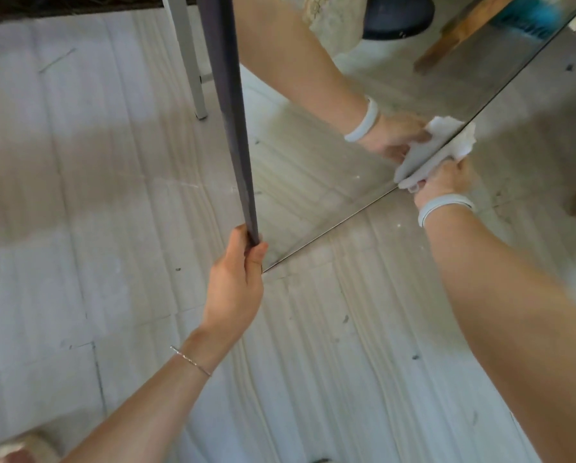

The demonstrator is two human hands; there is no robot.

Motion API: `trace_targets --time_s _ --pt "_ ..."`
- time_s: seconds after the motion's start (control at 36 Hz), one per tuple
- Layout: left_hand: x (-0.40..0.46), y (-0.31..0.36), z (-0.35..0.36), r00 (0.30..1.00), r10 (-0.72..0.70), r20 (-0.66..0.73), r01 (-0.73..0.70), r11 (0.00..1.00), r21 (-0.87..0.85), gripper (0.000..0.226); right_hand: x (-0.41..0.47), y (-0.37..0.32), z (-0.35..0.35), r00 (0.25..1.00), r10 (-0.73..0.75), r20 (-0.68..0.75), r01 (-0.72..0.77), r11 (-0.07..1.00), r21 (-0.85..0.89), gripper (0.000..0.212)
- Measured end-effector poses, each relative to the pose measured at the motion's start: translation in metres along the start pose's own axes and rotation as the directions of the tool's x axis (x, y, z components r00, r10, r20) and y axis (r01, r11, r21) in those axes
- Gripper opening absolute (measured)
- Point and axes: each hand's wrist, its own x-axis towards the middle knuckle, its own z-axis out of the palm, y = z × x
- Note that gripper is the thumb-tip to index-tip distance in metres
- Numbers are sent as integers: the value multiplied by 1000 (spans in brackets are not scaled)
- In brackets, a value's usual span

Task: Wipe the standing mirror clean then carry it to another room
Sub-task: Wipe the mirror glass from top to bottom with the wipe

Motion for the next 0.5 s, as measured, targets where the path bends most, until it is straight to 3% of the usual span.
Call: trace_targets --time_s 0.08,0.17,0.25,0.33,0.39,0.5 --pt "1 -3 -1 999 26 21 -26 1000 7 6 -14 12 7 986 -166 -4 166 986 -36 30" --pt "0 -5 -3 999 38 38 -39 999 12 4 -56 36 -8 962 -221 160 241 964 -114 30" --pt "1 -6 -4 998 37 50 -38 999 20 20 -90 62 -46 835 -23 550 163 965 -207 32" --pt "2 -4 -6 998 34 47 -35 999 23 37 -101 57 -77 695 244 677 21 933 -358 31" --pt "2 -2 -6 998 27 49 -27 1000 1 37 -89 45 -87 745 232 625 -11 942 -337 31" --pt "1 -1 -5 999 16 46 -14 1000 -27 35 -45 22 -80 953 33 302 42 970 -240 30"
